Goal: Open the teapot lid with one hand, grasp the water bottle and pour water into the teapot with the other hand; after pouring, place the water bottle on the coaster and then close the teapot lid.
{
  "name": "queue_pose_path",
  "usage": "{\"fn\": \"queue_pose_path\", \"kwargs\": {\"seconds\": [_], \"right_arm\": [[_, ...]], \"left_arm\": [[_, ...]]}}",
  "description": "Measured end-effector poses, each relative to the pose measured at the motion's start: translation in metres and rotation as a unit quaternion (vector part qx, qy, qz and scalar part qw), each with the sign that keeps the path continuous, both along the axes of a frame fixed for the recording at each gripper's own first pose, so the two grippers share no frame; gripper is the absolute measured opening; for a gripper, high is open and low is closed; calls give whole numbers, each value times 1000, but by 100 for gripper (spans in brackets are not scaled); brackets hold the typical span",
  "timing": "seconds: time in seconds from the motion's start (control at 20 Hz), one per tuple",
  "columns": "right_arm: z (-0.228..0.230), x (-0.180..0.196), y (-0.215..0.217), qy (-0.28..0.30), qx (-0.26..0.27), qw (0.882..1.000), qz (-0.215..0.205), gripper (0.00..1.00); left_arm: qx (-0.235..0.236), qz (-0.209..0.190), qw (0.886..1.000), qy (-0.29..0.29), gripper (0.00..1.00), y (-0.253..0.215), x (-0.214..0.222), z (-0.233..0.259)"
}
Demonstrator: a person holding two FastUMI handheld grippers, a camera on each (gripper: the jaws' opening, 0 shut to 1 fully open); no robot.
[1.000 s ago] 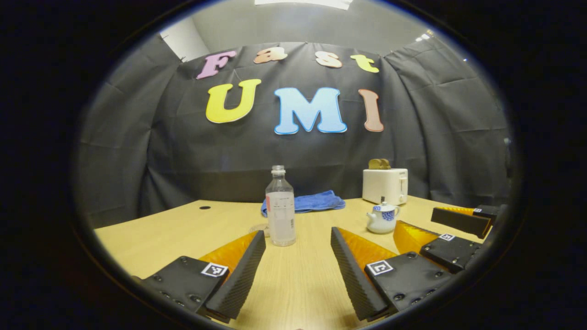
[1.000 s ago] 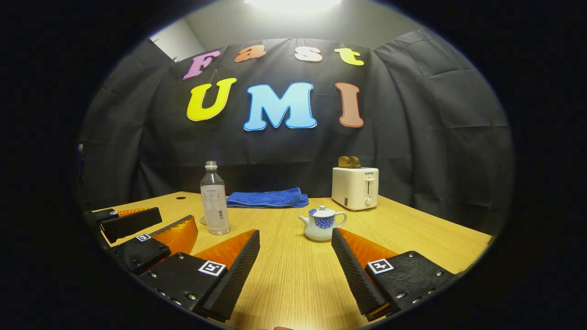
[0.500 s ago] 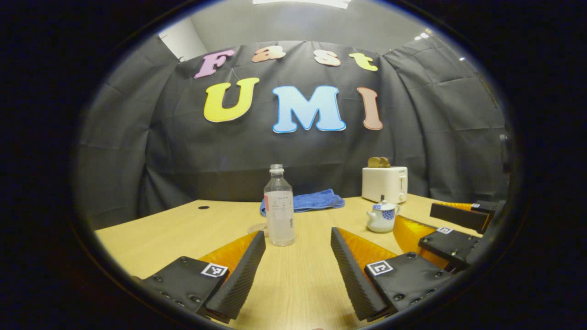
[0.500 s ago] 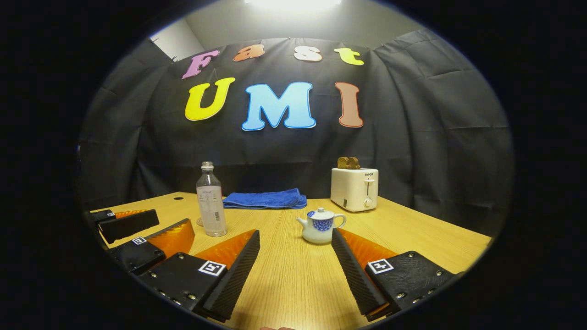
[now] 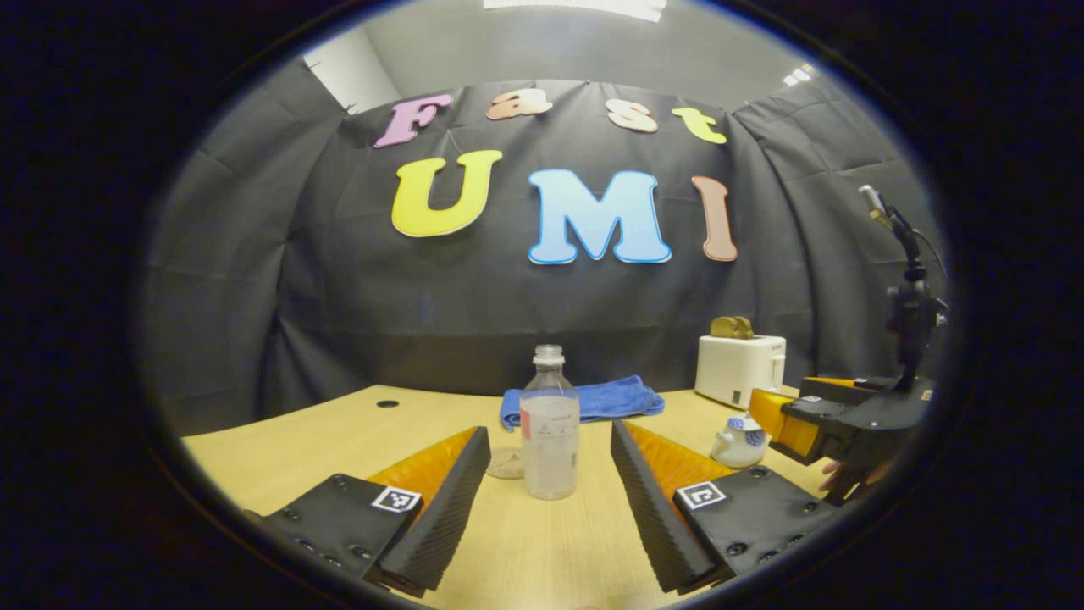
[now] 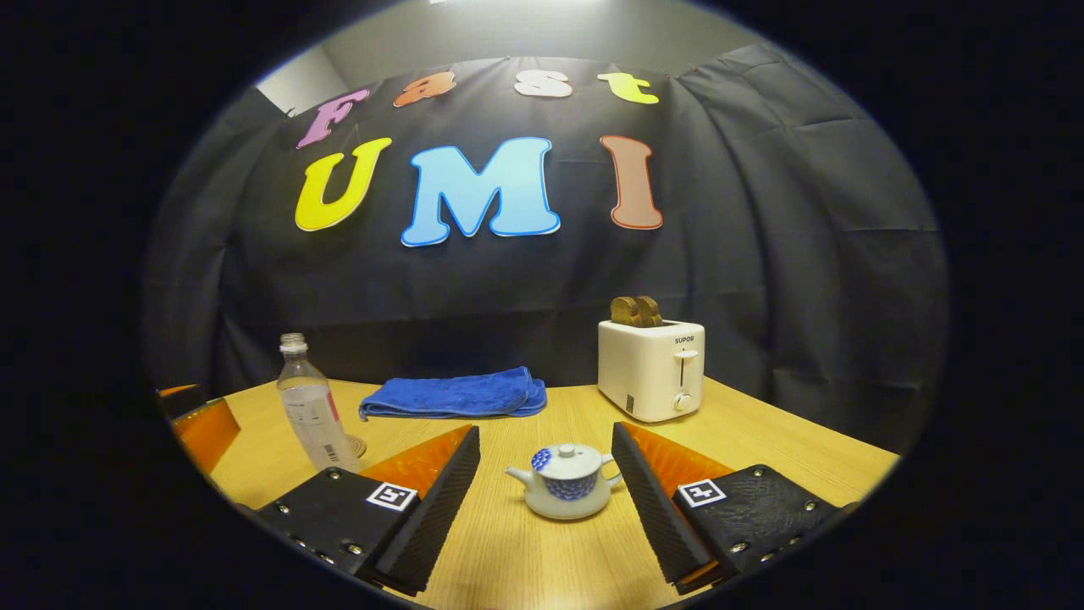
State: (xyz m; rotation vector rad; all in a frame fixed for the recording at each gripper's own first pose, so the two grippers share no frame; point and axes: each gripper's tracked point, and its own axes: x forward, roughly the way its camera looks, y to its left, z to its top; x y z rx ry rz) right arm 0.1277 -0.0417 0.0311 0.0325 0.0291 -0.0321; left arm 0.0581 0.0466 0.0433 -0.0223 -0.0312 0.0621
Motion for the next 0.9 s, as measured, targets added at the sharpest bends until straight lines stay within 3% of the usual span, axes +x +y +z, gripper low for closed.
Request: {"fn": "queue_pose_path", "kwargs": {"seconds": [0.3, 0.35, 0.4, 0.45, 0.5, 0.6, 0.65, 0.85, 0.9], "right_arm": [[-10, 44, -8, 19, -15, 1000, -3, 92], [-14, 49, -9, 22, -15, 1000, -4, 84], [-15, 53, -9, 24, -13, 1000, -2, 84], [-21, 57, -11, 30, -13, 999, -8, 77], [-24, 58, -13, 37, -12, 999, -13, 60], [-28, 60, -15, 45, -2, 999, -11, 45], [-29, 61, -12, 46, -7, 999, -12, 16], [-23, 62, -13, 50, -25, 998, -12, 17], [-32, 63, -15, 51, -30, 998, -15, 2]], "left_arm": [[1, -4, 1000, 2, 99, 8, 26, -7], [-6, -12, 1000, 1, 100, 6, 30, -9], [-11, -16, 1000, 2, 100, 6, 35, -10], [-10, -16, 1000, 6, 99, 7, 40, -15], [-4, -15, 1000, 10, 99, 8, 42, -18], [2, -15, 1000, 11, 99, 10, 44, -17], [4, -14, 1000, 9, 99, 10, 45, -17], [7, -16, 1000, 3, 99, 8, 48, -13], [9, -18, 1000, 5, 99, 7, 48, -16]]}}
